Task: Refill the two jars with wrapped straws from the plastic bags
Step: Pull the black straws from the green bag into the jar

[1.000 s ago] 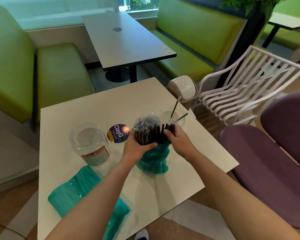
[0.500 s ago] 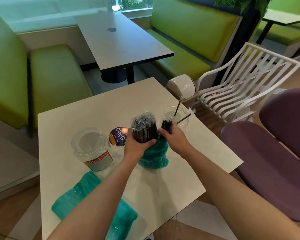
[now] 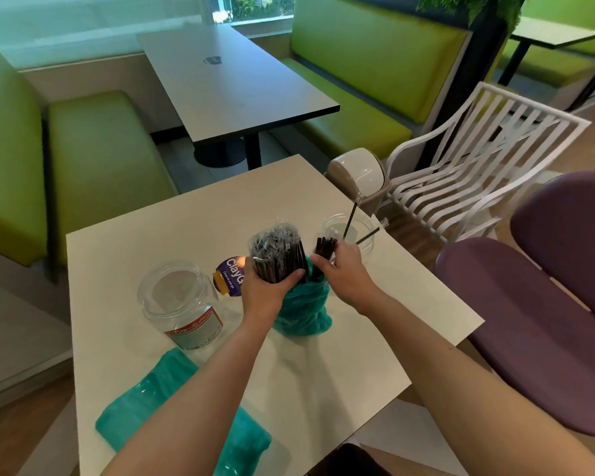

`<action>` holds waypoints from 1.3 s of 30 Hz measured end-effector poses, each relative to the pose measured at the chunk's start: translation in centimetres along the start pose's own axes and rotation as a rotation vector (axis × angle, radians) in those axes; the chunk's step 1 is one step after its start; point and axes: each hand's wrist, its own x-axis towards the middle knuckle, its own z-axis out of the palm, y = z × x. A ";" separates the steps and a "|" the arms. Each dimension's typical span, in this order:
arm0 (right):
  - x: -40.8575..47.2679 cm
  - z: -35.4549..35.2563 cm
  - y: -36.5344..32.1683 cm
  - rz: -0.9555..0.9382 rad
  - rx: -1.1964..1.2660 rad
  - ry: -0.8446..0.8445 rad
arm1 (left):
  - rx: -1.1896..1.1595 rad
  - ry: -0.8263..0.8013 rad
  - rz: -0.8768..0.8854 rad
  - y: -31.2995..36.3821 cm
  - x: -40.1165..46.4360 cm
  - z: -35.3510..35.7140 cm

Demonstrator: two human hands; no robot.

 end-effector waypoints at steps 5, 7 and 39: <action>1.2 -2.7 -1.7 0.015 0.164 0.012 | 0.012 0.014 0.026 0.9 0.2 1.2; 2.1 -4.2 -2.5 -0.019 0.181 0.063 | 0.017 0.034 0.009 1.0 0.2 1.5; 9.2 -7.2 3.2 0.321 -0.380 0.122 | -0.064 0.099 -0.042 2.0 0.6 4.5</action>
